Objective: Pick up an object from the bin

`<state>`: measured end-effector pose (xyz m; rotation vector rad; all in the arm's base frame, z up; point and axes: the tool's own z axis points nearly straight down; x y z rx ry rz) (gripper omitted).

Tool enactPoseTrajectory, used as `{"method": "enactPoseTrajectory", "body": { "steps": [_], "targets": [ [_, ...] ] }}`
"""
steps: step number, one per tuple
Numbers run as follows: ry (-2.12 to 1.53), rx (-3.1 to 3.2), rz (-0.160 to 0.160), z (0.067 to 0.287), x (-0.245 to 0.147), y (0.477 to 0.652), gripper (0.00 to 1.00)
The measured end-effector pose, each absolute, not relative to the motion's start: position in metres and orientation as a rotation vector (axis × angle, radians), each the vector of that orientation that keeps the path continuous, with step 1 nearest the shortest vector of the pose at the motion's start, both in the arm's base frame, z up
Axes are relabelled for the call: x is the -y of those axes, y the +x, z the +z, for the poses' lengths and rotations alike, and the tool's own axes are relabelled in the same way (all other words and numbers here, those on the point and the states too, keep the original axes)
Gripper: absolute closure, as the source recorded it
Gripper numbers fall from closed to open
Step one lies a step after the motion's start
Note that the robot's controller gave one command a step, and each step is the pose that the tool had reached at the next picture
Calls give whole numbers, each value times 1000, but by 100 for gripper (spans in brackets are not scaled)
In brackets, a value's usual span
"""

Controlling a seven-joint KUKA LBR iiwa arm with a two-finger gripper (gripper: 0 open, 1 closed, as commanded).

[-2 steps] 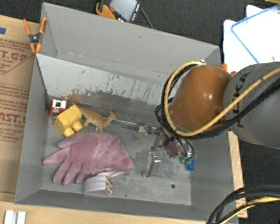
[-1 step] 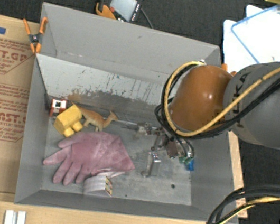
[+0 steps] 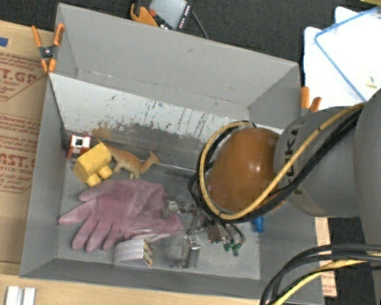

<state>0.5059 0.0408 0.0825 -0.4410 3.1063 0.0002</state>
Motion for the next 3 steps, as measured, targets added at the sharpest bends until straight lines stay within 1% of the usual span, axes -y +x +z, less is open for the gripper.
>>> {"method": "enactPoseTrajectory", "body": {
  "steps": [1,2,3],
  "targets": [
    [-360,-3097,0,72,-48,519,100],
    [-360,-3097,0,72,-48,519,100],
    [-374,-3093,1,72,-68,517,100]
  ]
}}
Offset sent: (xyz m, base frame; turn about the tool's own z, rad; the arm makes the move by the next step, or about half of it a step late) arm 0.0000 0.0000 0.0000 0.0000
